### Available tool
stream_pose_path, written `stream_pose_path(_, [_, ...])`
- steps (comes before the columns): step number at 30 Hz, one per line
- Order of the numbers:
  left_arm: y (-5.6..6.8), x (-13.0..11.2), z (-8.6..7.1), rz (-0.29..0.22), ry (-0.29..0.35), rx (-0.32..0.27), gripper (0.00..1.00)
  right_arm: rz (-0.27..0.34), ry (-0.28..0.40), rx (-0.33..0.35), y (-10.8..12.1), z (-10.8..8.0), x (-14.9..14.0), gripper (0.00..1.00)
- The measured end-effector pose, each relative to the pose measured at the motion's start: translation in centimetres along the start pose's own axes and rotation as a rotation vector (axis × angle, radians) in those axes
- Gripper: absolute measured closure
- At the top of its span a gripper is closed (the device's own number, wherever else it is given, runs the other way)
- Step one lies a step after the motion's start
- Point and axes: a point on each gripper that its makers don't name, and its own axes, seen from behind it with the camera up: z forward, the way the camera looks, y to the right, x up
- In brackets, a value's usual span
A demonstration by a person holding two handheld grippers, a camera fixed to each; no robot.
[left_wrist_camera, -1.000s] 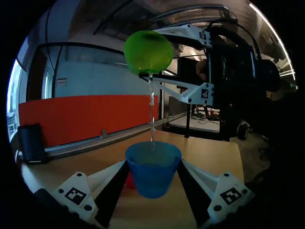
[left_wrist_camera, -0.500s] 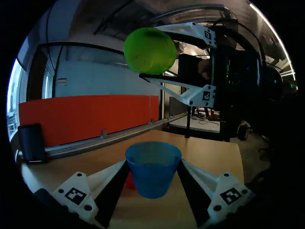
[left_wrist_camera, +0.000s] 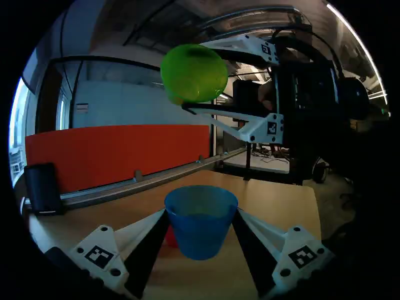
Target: Pour water
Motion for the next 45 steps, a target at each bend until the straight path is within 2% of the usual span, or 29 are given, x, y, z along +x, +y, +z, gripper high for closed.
stream_pose_path(8, [-0.2,0.0,-0.2,0.003,0.002,0.003,0.15,0.274,-0.002,0.031,-0.9,-0.9,-0.9,0.10])
stream_pose_path(15, [-0.3,0.1,-0.1,0.005,0.002,0.004,0.15,0.486,-0.017,0.043,-1.7,-1.6,-1.4,0.10])
stream_pose_path(22, [-0.1,0.2,0.1,0.015,0.001,0.003,0.15,0.722,-0.005,0.056,-2.3,-2.1,-0.5,0.10])
stream_pose_path(38, [-0.3,0.5,-0.1,0.032,-0.006,0.013,0.15,1.332,0.029,0.106,-2.2,-2.9,1.2,0.10])
stream_pose_path(42, [-0.3,0.6,-0.2,0.035,-0.005,0.017,0.15,1.447,0.037,0.109,-1.8,-2.9,1.2,0.10])
stream_pose_path(45, [-0.4,0.8,-0.3,0.034,-0.004,0.018,0.15,1.489,0.036,0.113,-1.8,-3.0,1.0,0.10])
